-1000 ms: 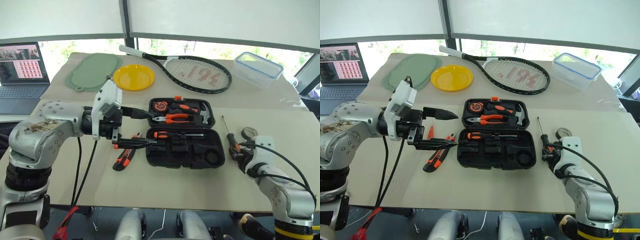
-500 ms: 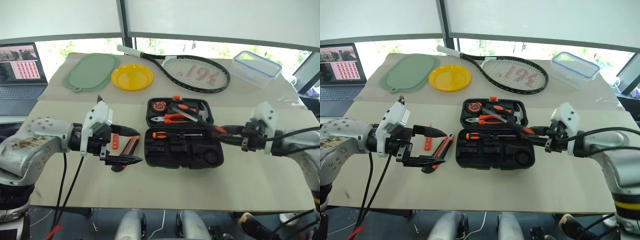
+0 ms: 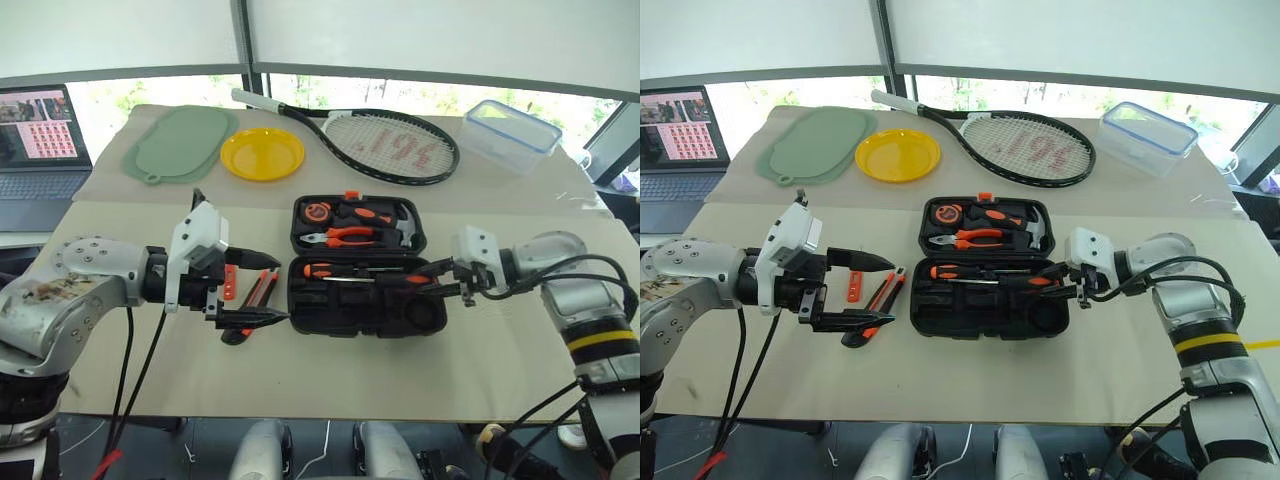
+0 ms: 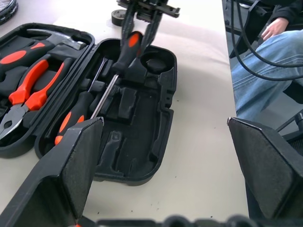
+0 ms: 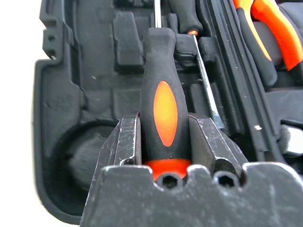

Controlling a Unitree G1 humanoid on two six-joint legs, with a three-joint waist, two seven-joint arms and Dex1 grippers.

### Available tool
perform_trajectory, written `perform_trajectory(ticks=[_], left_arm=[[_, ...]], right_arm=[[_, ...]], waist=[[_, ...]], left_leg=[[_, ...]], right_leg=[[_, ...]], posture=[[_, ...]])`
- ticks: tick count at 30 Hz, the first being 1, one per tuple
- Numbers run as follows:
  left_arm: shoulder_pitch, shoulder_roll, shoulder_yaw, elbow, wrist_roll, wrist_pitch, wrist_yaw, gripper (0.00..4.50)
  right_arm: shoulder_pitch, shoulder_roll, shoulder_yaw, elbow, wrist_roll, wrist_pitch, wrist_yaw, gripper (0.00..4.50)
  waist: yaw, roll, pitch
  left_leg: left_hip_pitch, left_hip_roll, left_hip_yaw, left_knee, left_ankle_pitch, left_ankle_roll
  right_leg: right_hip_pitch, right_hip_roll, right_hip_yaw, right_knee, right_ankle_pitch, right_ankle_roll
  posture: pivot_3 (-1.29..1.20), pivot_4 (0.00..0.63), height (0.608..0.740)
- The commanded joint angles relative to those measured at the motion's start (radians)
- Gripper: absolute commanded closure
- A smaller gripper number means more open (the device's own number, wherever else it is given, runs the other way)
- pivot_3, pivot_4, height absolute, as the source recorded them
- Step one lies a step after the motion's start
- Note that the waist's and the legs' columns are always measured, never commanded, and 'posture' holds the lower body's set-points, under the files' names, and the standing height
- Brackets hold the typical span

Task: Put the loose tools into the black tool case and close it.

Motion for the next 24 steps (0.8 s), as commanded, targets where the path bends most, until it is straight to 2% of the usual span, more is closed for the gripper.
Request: perform_trajectory(ticks=[1, 9, 10, 11, 12, 13, 18, 20, 21, 24], left_arm=[[-0.029, 0.006, 0.015, -0.012, -0.013, -0.007, 0.006, 0.0], [-0.042, 0.0, 0.008, -0.01, -0.014, -0.011, 0.012, 0.0], [-0.042, -0.001, 0.006, -0.01, -0.011, -0.013, 0.014, 0.0], [-0.042, -0.003, 0.003, -0.009, -0.009, -0.014, 0.015, 0.0], [-0.043, -0.003, 0.002, -0.008, -0.007, -0.016, 0.016, 0.0], [-0.043, -0.004, 0.001, -0.007, -0.007, -0.016, 0.016, 0.0], [-0.047, -0.008, -0.003, 0.003, -0.001, -0.023, 0.019, 0.0], [-0.047, -0.008, -0.004, 0.003, -0.001, -0.025, 0.021, 0.0], [-0.05, -0.009, -0.006, 0.006, 0.0, -0.026, 0.02, 0.0], [-0.056, -0.01, -0.01, 0.012, 0.004, -0.03, 0.02, 0.0]], right_arm=[[-0.047, 0.019, 0.003, 0.071, -0.042, -0.07, -0.008, 3.49], [-0.07, 0.03, 0.002, 0.148, -0.082, -0.133, -0.006, 3.49], [-0.073, 0.032, -0.005, 0.139, -0.071, -0.115, -0.001, 2.99], [-0.075, 0.034, -0.014, 0.121, -0.052, -0.09, 0.008, 2.99], [-0.076, 0.036, -0.02, 0.108, -0.04, -0.073, 0.014, 2.41], [-0.079, 0.038, -0.034, 0.076, -0.013, -0.032, 0.022, 2.2], [-0.084, 0.08, -0.09, -0.069, 0.088, 0.181, -0.035, 0.51], [-0.07, 0.088, -0.095, -0.103, 0.097, 0.219, -0.049, 0.51], [-0.064, 0.097, -0.096, -0.115, 0.1, 0.24, -0.067, 0.67], [-0.033, 0.121, -0.087, -0.15, 0.095, 0.273, -0.111, 1.58]], waist=[[0.0, 0.0, 0.0], [0.001, 0.0, 0.0], [0.0, 0.0, 0.0], [0.0, 0.0, 0.0], [0.001, 0.0, 0.0], [0.001, 0.0, 0.0], [-0.002, 0.001, 0.0], [-0.001, 0.001, 0.0], [-0.001, 0.001, 0.0], [0.002, 0.001, 0.0]], left_leg=[[0.0, 0.0, 0.0, 0.0, 0.0, 0.0], [0.0, 0.0, 0.0, 0.0, 0.0, 0.0], [0.0, 0.0, 0.0, 0.0, 0.0, 0.0], [0.0, 0.0, 0.0, 0.0, 0.0, 0.0], [0.0, 0.0, 0.0, 0.0, 0.0, -0.001], [0.0, 0.0, 0.0, 0.0, 0.0, -0.001], [0.0, 0.001, 0.0, 0.0, 0.0, -0.001], [0.0, 0.001, 0.0, 0.0, 0.001, -0.001], [0.0, 0.001, 0.0, 0.0, 0.001, -0.001], [0.0, 0.0, 0.0, 0.0, 0.0, -0.001]], right_leg=[[0.0, 0.0, 0.0, 0.0, 0.0, 0.0], [0.0, 0.0, 0.0, 0.0, 0.0, 0.0], [0.0, 0.0, 0.0, 0.0, 0.0, 0.0], [0.0, 0.0, 0.0, 0.0, 0.0, 0.0], [0.0, 0.0, 0.0, 0.0, 0.0, 0.0], [0.0, 0.0, 0.0, 0.0, 0.0, 0.0], [0.0, 0.0, 0.0, 0.001, 0.0, 0.0], [0.0, 0.0, 0.0, 0.0, 0.0, 0.0], [0.0, 0.0, 0.0, 0.001, 0.0, 0.0], [0.0, 0.0, 0.0, 0.0, 0.0, 0.0]], posture=[[0.0, 0.15, 0.738], [0.0, 0.15, 0.738], [0.0, 0.15, 0.738], [0.0, 0.15, 0.738], [0.0, 0.15, 0.738], [0.0, 0.15, 0.738], [0.0, 0.15, 0.738], [0.0, 0.15, 0.738], [0.0, 0.15, 0.738], [0.0, 0.15, 0.738]])
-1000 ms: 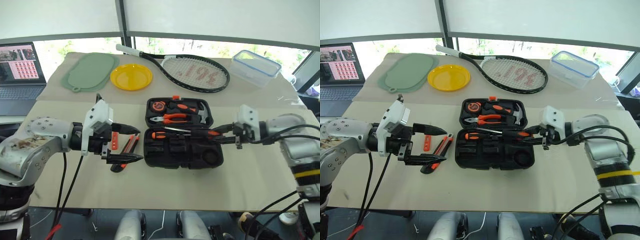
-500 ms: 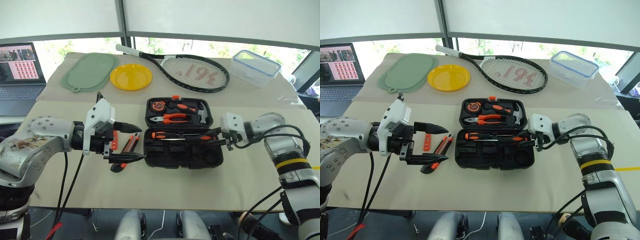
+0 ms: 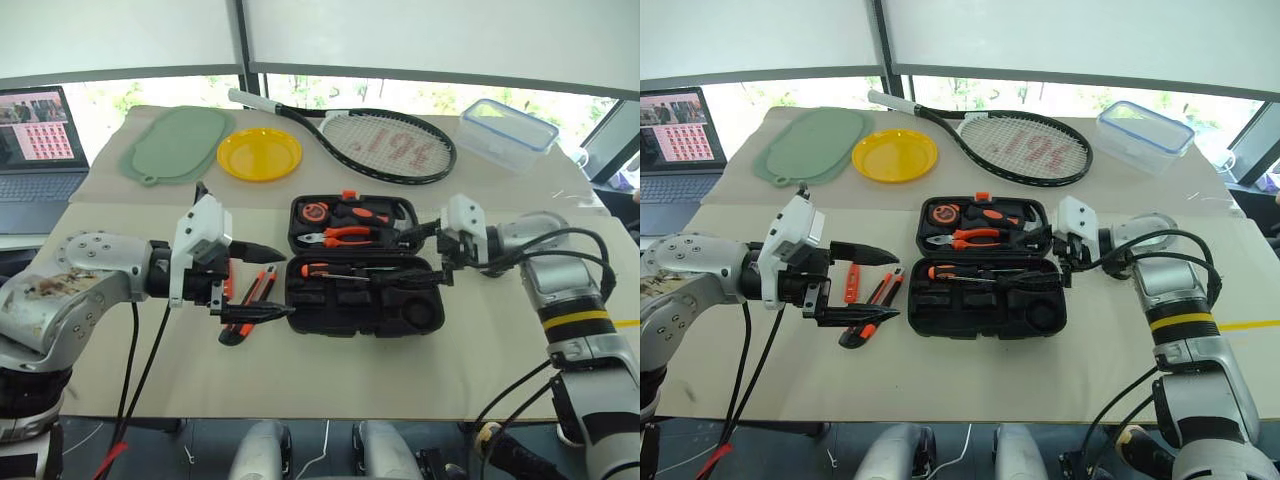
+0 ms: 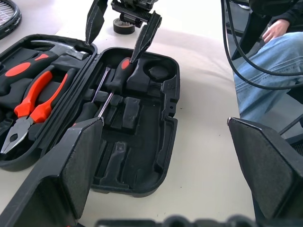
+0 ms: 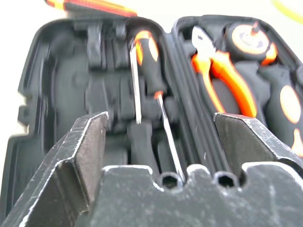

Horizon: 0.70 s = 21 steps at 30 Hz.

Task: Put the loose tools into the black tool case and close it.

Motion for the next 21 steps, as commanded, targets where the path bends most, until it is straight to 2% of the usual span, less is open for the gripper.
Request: perform_trajectory(ticks=[1, 7, 8, 15, 21], left_arm=[[-0.026, -0.003, 0.003, -0.002, 0.005, -0.025, -0.002, 0.0], [-0.035, -0.003, -0.005, 0.009, 0.017, -0.033, -0.008, 0.0], [-0.036, -0.002, -0.006, 0.01, 0.019, -0.035, -0.009, 0.0], [-0.04, -0.003, -0.016, 0.012, 0.025, -0.041, -0.008, 0.0], [-0.038, -0.007, -0.024, 0.019, 0.034, -0.051, -0.008, 0.0]], right_arm=[[0.034, 0.017, -0.019, -0.064, 0.012, 0.041, -0.047, 1.9], [0.077, 0.04, 0.008, -0.047, -0.031, 0.021, -0.085, 3.92], [0.084, 0.042, 0.015, -0.049, -0.036, 0.02, -0.085, 4.36], [0.107, 0.053, 0.093, -0.052, -0.141, 0.009, -0.133, 4.36], [0.136, 0.002, 0.196, -0.068, -0.297, -0.111, -0.14, 4.36]], waist=[[0.003, 0.0, 0.0], [0.003, 0.0, 0.0], [0.001, 0.0, 0.0], [-0.002, 0.0, 0.0], [0.0, 0.0, 0.0]], left_leg=[[0.0, 0.0, 0.0, 0.0, 0.0, 0.0], [0.0, 0.0, 0.0, 0.0, 0.0, 0.0], [0.0, 0.0, 0.0, 0.0, 0.0, 0.0], [0.0, 0.0, 0.0, 0.0, 0.0, 0.0], [0.002, 0.0, 0.0, 0.0, 0.0, 0.0]], right_leg=[[0.0, 0.0, 0.0, 0.0, 0.0, 0.0], [0.0, 0.0, 0.0, 0.0, 0.0, 0.0], [0.0, 0.0, 0.0, 0.0, 0.0, 0.0], [0.0, 0.0, 0.0, 0.0, 0.0, 0.0], [0.001, 0.0, 0.0, 0.0, 0.0, 0.0]], posture=[[0.0, 0.15, 0.738], [0.0, 0.15, 0.738], [0.0, 0.15, 0.738], [0.0, 0.15, 0.738], [0.0, 0.15, 0.738]])
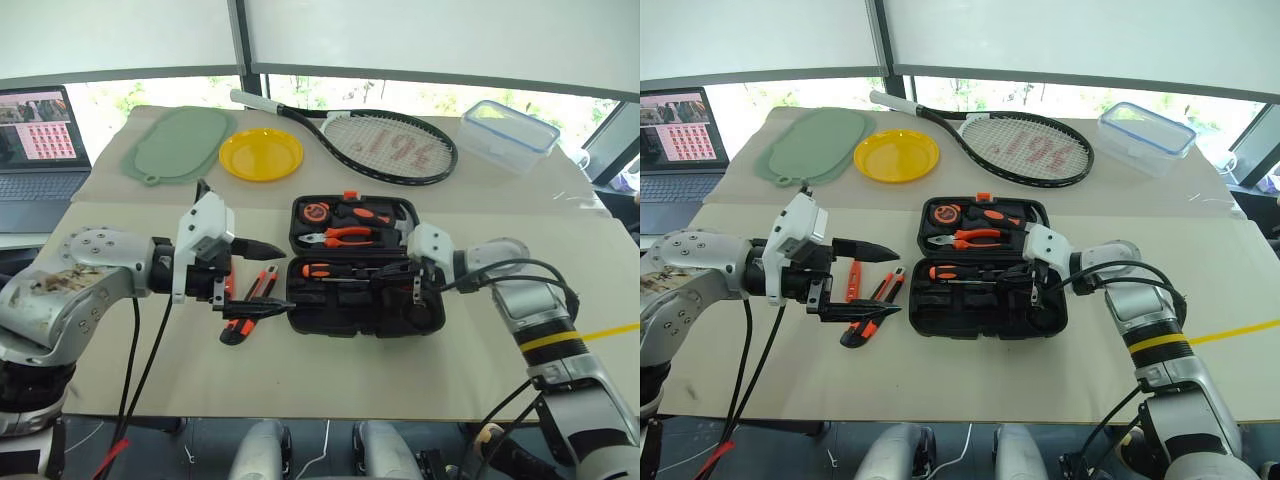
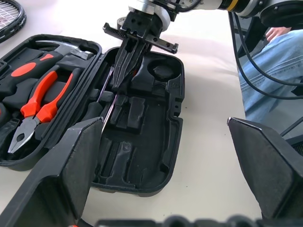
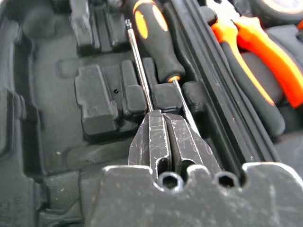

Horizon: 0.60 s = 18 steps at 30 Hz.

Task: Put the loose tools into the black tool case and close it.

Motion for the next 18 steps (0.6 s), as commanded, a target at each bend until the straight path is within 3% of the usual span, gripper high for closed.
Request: perform_trajectory(ticks=[1, 5, 12, 15, 18], left_arm=[[-0.015, -0.004, 0.01, -0.003, 0.013, -0.032, -0.003, 0.0], [-0.006, -0.009, 0.011, -0.003, 0.021, -0.036, 0.002, 0.0], [0.096, 0.012, 0.096, -0.018, 0.02, -0.015, 0.071, 0.0], [0.232, 0.019, 0.223, -0.029, 0.027, 0.007, 0.136, 0.0], [0.382, 0.012, 0.379, -0.046, 0.019, 0.042, 0.187, 0.0]], right_arm=[[0.033, -0.031, 0.099, 0.023, -0.135, -0.059, -0.013, 4.36], [0.027, -0.023, 0.065, -0.013, -0.094, -0.028, -0.015, 4.36], [-0.025, -0.018, -0.152, -0.239, 0.223, 0.292, -0.003, 4.36], [-0.033, -0.067, -0.25, -0.354, 0.387, 0.479, 0.014, 3.71], [-0.025, -0.11, -0.311, -0.453, 0.511, 0.599, 0.025, 2.73]], waist=[[0.001, -0.001, -0.001], [0.001, -0.004, -0.002], [-0.002, -0.001, 0.0], [-0.003, 0.0, 0.0], [-0.002, 0.0, 0.001]], left_leg=[[0.0, 0.0, 0.0, 0.0, 0.0, 0.0], [0.003, 0.0, 0.0, 0.0, 0.0, 0.0], [-0.001, 0.001, 0.0, 0.0, 0.0, 0.0], [-0.001, 0.002, 0.0, -0.001, 0.0, 0.0], [-0.001, 0.003, 0.0, -0.002, 0.0, 0.0]], right_leg=[[0.0, 0.0, 0.0, 0.0, 0.0, 0.0], [0.002, 0.0, 0.0, 0.0, 0.0, 0.0], [-0.002, 0.0, 0.0, 0.001, 0.0, -0.001], [-0.003, 0.0, 0.0, 0.001, 0.0, -0.001], [-0.003, -0.001, 0.0, 0.0, 0.0, -0.001]], posture=[[0.0, 0.15, 0.738], [0.0, 0.15, 0.738], [0.0, 0.15, 0.738], [0.0, 0.15, 0.738], [0.0, 0.15, 0.738]])
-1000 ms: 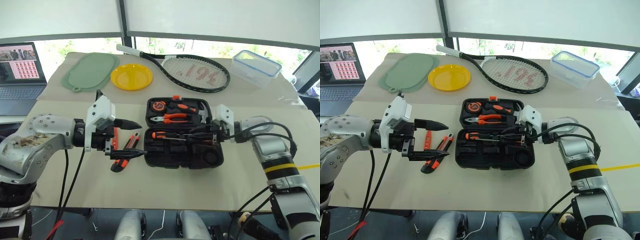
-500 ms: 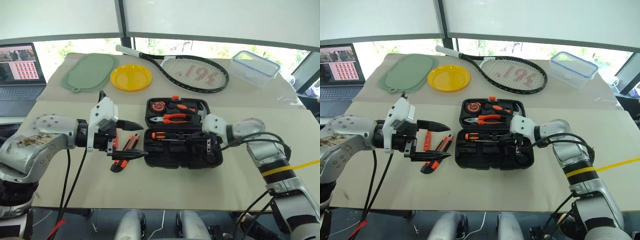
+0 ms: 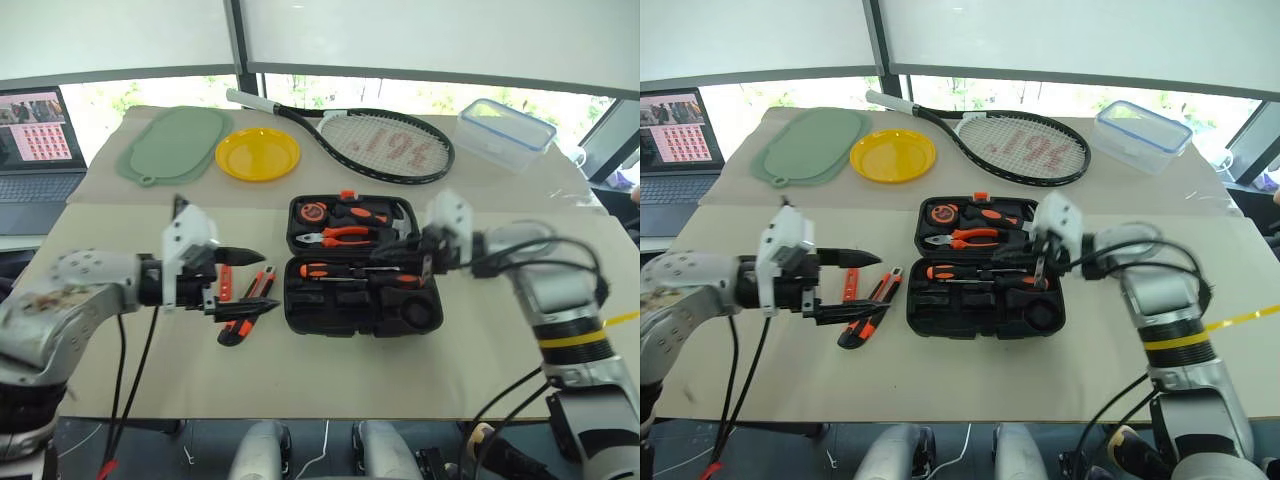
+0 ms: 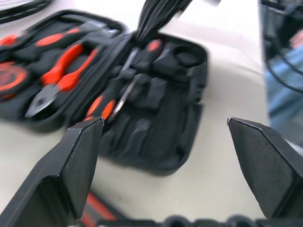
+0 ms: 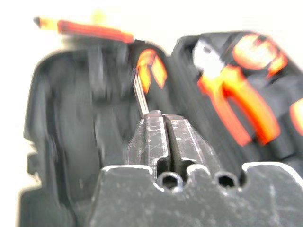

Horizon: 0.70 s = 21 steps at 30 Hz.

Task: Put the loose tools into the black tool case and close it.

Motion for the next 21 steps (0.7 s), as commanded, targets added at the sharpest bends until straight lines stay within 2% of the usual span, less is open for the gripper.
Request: perform_trajectory(ticks=[1, 3, 5, 7, 8, 11, 13, 15, 18, 21], left_arm=[[0.173, 0.001, 0.231, -0.044, 0.005, 0.037, 0.047, 0.0], [0.396, -0.028, 0.42, -0.043, 0.072, 0.04, 0.037, 0.0], [0.525, -0.052, 0.522, -0.045, 0.098, 0.036, 0.038, 0.0], [0.599, -0.076, 0.574, -0.051, 0.107, 0.025, 0.044, 0.0], [0.624, -0.086, 0.589, -0.054, 0.111, 0.019, 0.048, 0.0], [0.682, -0.107, 0.59, -0.06, 0.134, 0.005, 0.058, 0.0], [0.671, -0.099, 0.575, -0.067, 0.131, 0.018, 0.072, 0.0], [0.561, -0.053, 0.519, -0.077, 0.095, 0.12, 0.144, 0.0], [0.377, -0.014, 0.445, -0.078, 0.031, 0.31, 0.251, 0.0], [0.105, -0.023, 0.34, -0.063, -0.032, 0.589, 0.376, 0.0]], right_arm=[[0.0, -0.047, -0.093, -0.151, 0.177, 0.151, 0.019, 2.37], [0.012, -0.08, -0.118, -0.238, 0.273, 0.219, 0.042, 1.71], [0.026, -0.101, -0.123, -0.285, 0.317, 0.246, 0.044, 0.99], [0.043, -0.115, -0.121, -0.311, 0.332, 0.245, 0.039, 0.26], [0.05, -0.119, -0.119, -0.32, 0.336, 0.243, 0.036, 0.05], [0.062, -0.12, -0.122, -0.339, 0.356, 0.249, 0.015, 0.05], [0.067, -0.124, -0.12, -0.348, 0.359, 0.246, 0.006, 0.05], [0.069, -0.124, -0.122, -0.355, 0.362, 0.245, -0.013, 0.05], [0.075, -0.129, -0.122, -0.366, 0.36, 0.235, -0.036, 0.05], [0.089, -0.125, -0.132, -0.385, 0.367, 0.235, -0.07, 0.05]], waist=[[0.0, 0.0, 0.0], [-0.006, 0.0, 0.0], [-0.008, 0.0, 0.0], [0.0, -0.001, 0.001], [0.007, -0.001, 0.001], [0.022, -0.001, 0.001], [0.026, -0.001, 0.001], [0.03, -0.001, 0.001], [0.036, -0.002, 0.0], [0.026, -0.002, 0.0]], left_leg=[[0.0, 0.0, 0.0, 0.0, 0.0, 0.0], [0.0, 0.001, 0.0, -0.001, -0.001, 0.0], [0.002, 0.002, 0.001, -0.002, -0.003, -0.001], [0.002, 0.002, 0.0, -0.002, -0.003, -0.002], [0.002, 0.003, -0.001, -0.002, -0.003, -0.002], [0.005, 0.002, -0.002, -0.002, -0.004, -0.005], [0.005, 0.001, -0.001, -0.002, -0.007, -0.009], [0.005, 0.001, -0.002, -0.002, -0.007, -0.009], [0.005, 0.0, -0.004, -0.002, -0.005, -0.007], [0.004, -0.001, -0.003, -0.001, -0.002, -0.002]], right_leg=[[0.0, 0.0, 0.0, 0.0, 0.0, 0.0], [0.0, -0.001, -0.001, -0.001, 0.0, -0.001], [-0.001, -0.002, -0.001, -0.001, -0.002, -0.003], [0.0, -0.002, -0.004, -0.001, -0.003, -0.005], [0.0, -0.002, -0.004, -0.001, -0.003, -0.006], [-0.001, -0.005, -0.006, -0.001, -0.007, -0.012], [-0.001, -0.007, -0.006, -0.001, -0.007, -0.012], [-0.001, -0.007, -0.006, -0.001, -0.007, -0.012], [0.0, -0.007, -0.008, 0.0, -0.006, -0.012], [0.003, -0.006, -0.006, 0.001, -0.002, -0.005]], posture=[[0.0, 0.15, 0.738], [0.0, 0.15, 0.738], [0.0, 0.15, 0.738], [0.0, 0.15, 0.738], [0.0, 0.15, 0.738], [0.0, 0.15, 0.738], [0.0, 0.15, 0.738], [0.0, 0.15, 0.738], [0.0, 0.15, 0.738], [0.0, 0.15, 0.738]])
